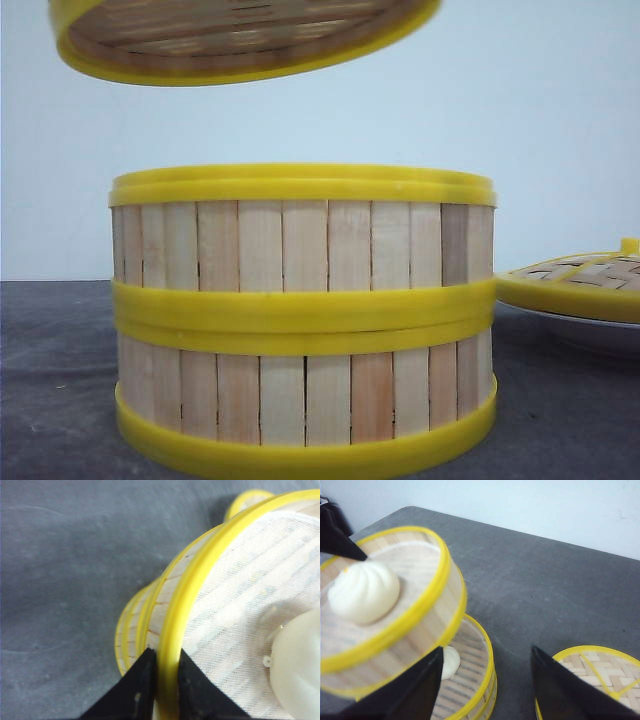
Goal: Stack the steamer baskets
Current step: 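Lift the one-bun basket with the left gripper onto the two-basket stack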
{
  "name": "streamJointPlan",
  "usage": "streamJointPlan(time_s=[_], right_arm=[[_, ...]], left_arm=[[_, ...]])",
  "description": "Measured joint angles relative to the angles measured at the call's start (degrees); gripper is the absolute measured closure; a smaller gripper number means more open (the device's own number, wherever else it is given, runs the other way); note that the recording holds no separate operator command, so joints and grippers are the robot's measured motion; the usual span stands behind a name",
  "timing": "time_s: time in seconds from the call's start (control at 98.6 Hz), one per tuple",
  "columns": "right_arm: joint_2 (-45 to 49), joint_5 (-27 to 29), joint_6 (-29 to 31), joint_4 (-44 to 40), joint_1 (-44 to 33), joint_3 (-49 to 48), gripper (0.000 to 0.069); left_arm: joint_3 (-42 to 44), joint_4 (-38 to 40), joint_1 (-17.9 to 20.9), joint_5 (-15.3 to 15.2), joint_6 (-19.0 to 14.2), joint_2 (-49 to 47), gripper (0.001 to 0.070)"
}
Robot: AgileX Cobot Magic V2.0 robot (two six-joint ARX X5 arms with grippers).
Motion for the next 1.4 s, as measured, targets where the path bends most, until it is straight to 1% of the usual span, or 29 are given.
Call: streamJointPlan(time_s=[0.172,0.243,0.314,0.375,0.527,0.761,1.024,1.4], right_arm=[[0.0,0.46,-0.31,-0.02,0.0,0.0,0.0357],[0.0,1.27,-0.42,-0.02,0.0,0.0,0.0357],[0.0,1.31,-0.44,-0.02,0.0,0.0,0.0357],[0.0,1.38,-0.44,-0.02,0.0,0.0,0.0357],[0.0,1.42,-0.44,-0.26,0.0,0.0,0.0357],[0.0,1.44,-0.44,-1.25,0.0,0.0,0.0357],[0.0,1.44,-0.46,-1.27,0.0,0.0,0.0357],[0.0,1.44,-0.46,-1.27,0.0,0.0,0.0357]], left_arm=[[0.0,-0.33,-4.07,-1.81,1.09,3.28,0.0679],[0.0,-0.87,-5.27,-3.43,1.4,5.16,0.0679],[0.0,-0.87,-6.19,-5.7,1.66,6.64,0.0679],[0.0,-0.81,-6.43,-6.43,1.9,7.65,0.0679],[0.0,0.17,-6.45,-6.56,2.64,9.44,0.0679],[0.0,2.75,-6.45,-6.54,2.75,10.84,0.0679],[0.0,2.78,-6.45,-6.38,2.8,13.14,0.0679],[0.0,3.1,-6.45,-6.32,2.91,13.22,0.0679]])
